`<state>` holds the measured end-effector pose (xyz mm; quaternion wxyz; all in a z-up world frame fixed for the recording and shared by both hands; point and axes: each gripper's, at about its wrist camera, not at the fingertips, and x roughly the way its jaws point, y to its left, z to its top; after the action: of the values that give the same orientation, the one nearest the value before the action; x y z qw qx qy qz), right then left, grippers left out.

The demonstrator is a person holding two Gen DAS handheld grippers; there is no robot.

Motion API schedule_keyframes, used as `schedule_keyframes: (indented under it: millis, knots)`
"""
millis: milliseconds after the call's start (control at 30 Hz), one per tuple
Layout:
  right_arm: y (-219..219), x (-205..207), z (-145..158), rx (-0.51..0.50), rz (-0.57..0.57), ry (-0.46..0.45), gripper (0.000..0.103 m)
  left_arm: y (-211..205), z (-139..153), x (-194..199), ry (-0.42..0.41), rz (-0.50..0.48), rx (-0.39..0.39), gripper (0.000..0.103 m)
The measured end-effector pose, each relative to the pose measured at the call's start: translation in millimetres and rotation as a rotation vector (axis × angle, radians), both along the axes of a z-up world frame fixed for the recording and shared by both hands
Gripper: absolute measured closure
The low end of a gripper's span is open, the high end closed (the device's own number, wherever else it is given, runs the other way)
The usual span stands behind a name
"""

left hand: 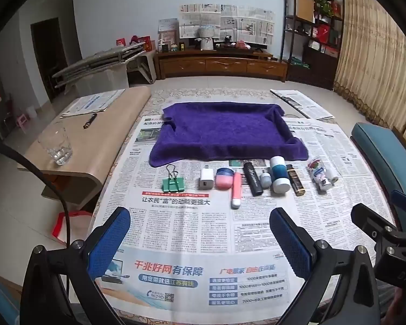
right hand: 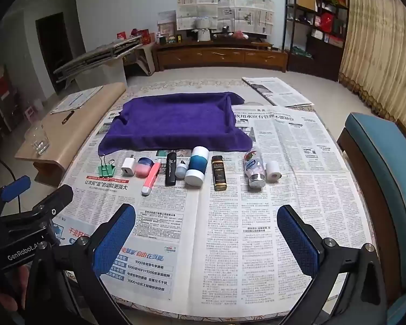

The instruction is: Organize rigid objects

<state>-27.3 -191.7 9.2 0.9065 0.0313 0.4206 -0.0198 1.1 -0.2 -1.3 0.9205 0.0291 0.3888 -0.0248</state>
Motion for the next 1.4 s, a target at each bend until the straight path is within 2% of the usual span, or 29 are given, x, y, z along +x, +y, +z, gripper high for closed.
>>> schedule_keyframes:
  millis: [100,133,300,367,467,600,833,1400]
  knots:
    - [0.8,3.3,-1.6,-0.008,-0.002,-0.011,0.0,0.4,-4.4,3.3,0.038,-0.01,-0.025,0.0]
    - [0.5,5.1,-3.0,-0.004,-0.002,-0.01,0.0,0.5,2.4,-0.5,0.014,-0.004,-0.027,0.0]
    - [0.3,2.4,0.0,-0.019,-0.027,-0.009,0.0,4.9,3.1,-2.2,0.026,-0.003,-0.055,0.0]
    - [-3.9,2.1,1.2,-0.022,-0.039,-0.004,0.0,1.1,2.6,-2.3,0.028,-0.003,-0.046,0.0]
    - [1.2,11.0,-5.7,-0.032,-0.044,0.05,0.0,1.9,1.7,-1.4,0.03,-0.004,-0.045,0.0]
    - [2.8,10.1,-3.8,-0.033,-0.054,0.042,0.0,5.2,-1.6,-0.2,0.04,-0.004,-0.059,0.0]
    - [3.7,10.2,-2.4,-0.044,-0.053,0.04,0.0,8.0,-0.4,1.7,0.015,0.008,-0.025,0.0]
    - [-6.3,13.8,-11.8,-0.036,-0.068,0.062,0.0,0.4,-11.0,5.4,0.037,-0.007,-0.04,0.0]
